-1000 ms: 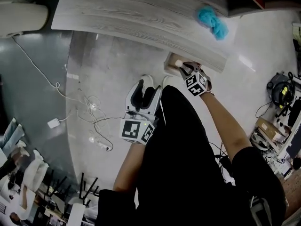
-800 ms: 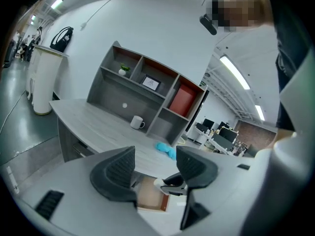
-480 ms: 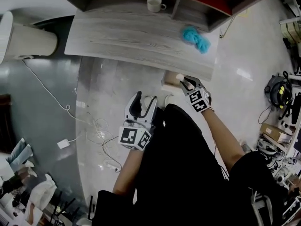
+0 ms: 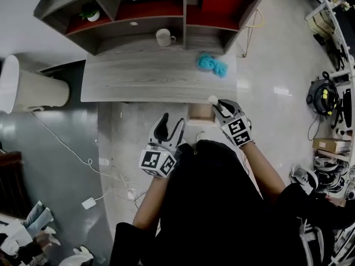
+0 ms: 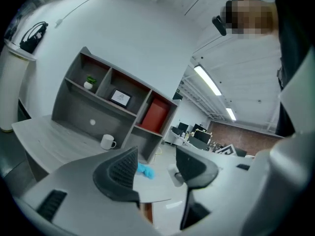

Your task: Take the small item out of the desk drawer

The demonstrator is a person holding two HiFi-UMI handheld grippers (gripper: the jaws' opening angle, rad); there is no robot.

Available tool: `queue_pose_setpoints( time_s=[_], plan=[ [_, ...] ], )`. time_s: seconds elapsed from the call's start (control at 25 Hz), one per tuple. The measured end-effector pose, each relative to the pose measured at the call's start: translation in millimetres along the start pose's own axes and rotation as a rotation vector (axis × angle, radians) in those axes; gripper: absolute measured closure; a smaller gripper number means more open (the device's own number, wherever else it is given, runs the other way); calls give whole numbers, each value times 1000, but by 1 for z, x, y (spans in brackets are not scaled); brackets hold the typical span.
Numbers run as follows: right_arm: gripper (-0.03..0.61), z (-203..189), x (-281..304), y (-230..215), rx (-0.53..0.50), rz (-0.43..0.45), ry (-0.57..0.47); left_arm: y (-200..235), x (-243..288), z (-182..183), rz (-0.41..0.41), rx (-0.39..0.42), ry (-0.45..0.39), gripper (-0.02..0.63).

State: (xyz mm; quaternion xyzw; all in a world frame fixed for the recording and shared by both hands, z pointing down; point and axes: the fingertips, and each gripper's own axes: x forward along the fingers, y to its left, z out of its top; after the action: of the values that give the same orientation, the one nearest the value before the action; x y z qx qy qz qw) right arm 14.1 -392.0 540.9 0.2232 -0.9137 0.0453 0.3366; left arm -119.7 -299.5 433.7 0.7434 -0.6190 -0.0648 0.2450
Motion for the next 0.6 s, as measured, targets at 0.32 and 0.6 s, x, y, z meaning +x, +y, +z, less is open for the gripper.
queue_pose_setpoints(
  time_s=[0.32, 0.6],
  plan=[
    [477, 54, -76, -24, 105, -159, -159, -31, 23, 29, -164, 66, 18, 407],
    [477, 65, -115, -44, 315, -220, -302, -50, 38, 52, -233, 113, 26, 523]
  ],
)
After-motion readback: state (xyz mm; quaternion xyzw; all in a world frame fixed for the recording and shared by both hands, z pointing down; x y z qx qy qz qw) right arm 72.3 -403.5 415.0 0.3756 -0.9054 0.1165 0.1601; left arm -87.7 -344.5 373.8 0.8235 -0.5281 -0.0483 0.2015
